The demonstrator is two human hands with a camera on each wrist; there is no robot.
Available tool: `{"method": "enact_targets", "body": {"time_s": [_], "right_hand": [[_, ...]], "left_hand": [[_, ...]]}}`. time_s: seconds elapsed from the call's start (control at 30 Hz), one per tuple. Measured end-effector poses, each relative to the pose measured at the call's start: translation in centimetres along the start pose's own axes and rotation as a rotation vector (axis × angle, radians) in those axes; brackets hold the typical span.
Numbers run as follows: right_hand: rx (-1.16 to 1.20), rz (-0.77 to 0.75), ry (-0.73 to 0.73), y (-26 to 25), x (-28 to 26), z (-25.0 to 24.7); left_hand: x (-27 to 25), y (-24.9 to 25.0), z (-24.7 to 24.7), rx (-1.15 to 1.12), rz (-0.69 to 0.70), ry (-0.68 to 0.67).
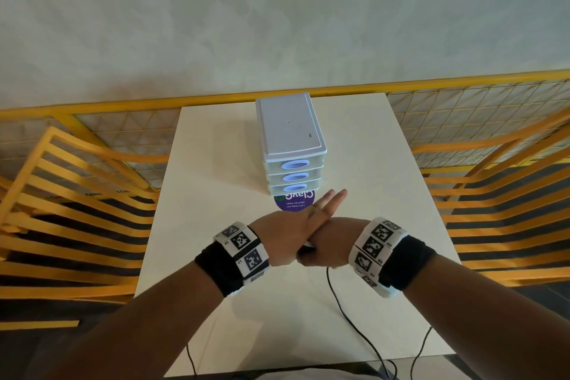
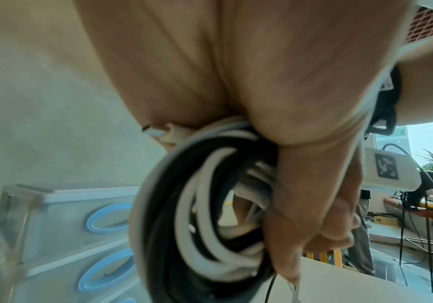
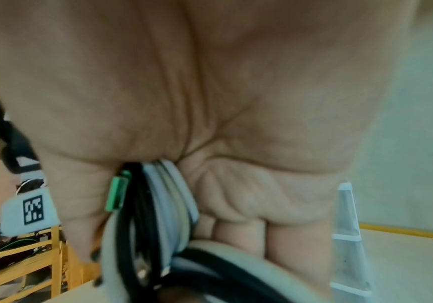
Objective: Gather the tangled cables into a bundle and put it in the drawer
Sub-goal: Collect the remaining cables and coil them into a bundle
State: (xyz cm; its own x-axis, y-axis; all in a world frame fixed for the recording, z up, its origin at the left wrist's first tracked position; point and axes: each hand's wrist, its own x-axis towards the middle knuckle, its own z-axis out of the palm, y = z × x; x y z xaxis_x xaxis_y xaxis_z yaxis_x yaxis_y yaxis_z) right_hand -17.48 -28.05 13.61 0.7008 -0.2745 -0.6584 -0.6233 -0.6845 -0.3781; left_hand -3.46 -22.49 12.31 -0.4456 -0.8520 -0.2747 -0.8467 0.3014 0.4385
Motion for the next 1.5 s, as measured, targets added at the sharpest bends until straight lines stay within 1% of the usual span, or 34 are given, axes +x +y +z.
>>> {"method": "enact_targets", "body": {"time_s": [0.1,0.2,0.27,0.3,0.33,0.37,0.43,0.5,0.53,0.6,0.63,0.7,0.83,0.9,1.0,1.1,1.17,1.27,1.33,1.4,1.47,1.5], "right_hand": [[0.082,0.024,-0.088,0.0,0.2,0.2],[0.122,0.003,-0.075,0.3,0.3,0.5],[0.162,-0.004,-0.034,0.9,0.4,0.5],[0.192,-0.005,-0.019,1.3,0.4,0.5],[0.220,-0.006,-0.007,1.7,0.3,0.4],[0.246,-0.007,0.013,2.2,0.3,0.2],[0.325,-0.001,0.077,3.1,-0.1,-0.4],[0.431,-0.017,0.145,3.9,-0.5,-1.0],[0.493,-0.031,0.174,4.1,-0.6,-1.3],[0.620,-0.077,0.215,4.1,-1.0,-1.8],[0.662,-0.109,0.228,3.9,-1.1,-2.1],[0.682,-0.173,0.238,2.9,-1.4,-2.7],[0.679,-0.256,0.232,0.9,-1.4,-3.3],[0.684,-0.281,0.234,0.2,-1.4,-3.6],[0.714,-0.324,0.243,-0.1,-1.5,-4.0],[0.705,-0.322,0.257,-0.3,-1.5,-4.0],[0.712,-0.321,0.282,-0.4,-1.5,-3.9],[0.710,-0.302,0.293,0.0,-1.1,-4.0],[0.719,-0.270,0.295,0.5,-0.6,-3.8],[0.747,-0.279,0.306,1.2,-0.4,-3.3],[0.693,-0.293,0.301,1.7,-0.2,-2.7],[0.639,-0.276,0.286,2.0,-0.1,-2.4]], "left_hand": [[-0.4,0.0,-0.2,0.000,0.021,-0.067],[-1.1,0.1,-0.8,0.088,0.045,-0.112],[-1.5,0.0,-1.4,0.145,0.070,-0.054],[-1.8,-0.2,-1.8,0.139,0.074,0.018],[-2.3,-0.4,-2.3,0.101,0.062,0.117],[-2.9,-0.8,-2.9,0.031,0.039,0.232],[-4.2,-2.0,-3.9,-0.197,-0.021,0.439],[-5.1,-3.9,-3.3,-0.495,-0.103,0.573],[-5.2,-4.9,-2.4,-0.672,-0.156,0.603],[-5.0,-5.9,-0.2,-1.034,-0.265,0.584],[-4.8,-5.8,0.8,-1.157,-0.277,0.536],[-3.8,-4.6,2.1,-1.265,-0.211,0.450],[-1.2,-1.0,0.8,-1.428,0.037,0.432],[-0.6,-0.3,-0.2,-1.538,0.071,0.449],[-0.6,-0.3,-1.1,-1.668,0.107,0.411],[-0.7,0.3,-2.1,-1.672,0.024,0.420],[-0.5,0.4,-2.5,-1.616,-0.044,0.484],[-0.4,0.3,-2.5,-1.480,-0.024,0.583],[-0.4,0.3,-2.4,-1.446,-0.009,0.629],[-0.5,0.2,-2.4,-1.444,0.006,0.664],[-0.6,-0.1,-2.4,-1.422,0.025,0.713],[-0.6,-0.2,-2.5,-1.418,0.040,0.729]]}}
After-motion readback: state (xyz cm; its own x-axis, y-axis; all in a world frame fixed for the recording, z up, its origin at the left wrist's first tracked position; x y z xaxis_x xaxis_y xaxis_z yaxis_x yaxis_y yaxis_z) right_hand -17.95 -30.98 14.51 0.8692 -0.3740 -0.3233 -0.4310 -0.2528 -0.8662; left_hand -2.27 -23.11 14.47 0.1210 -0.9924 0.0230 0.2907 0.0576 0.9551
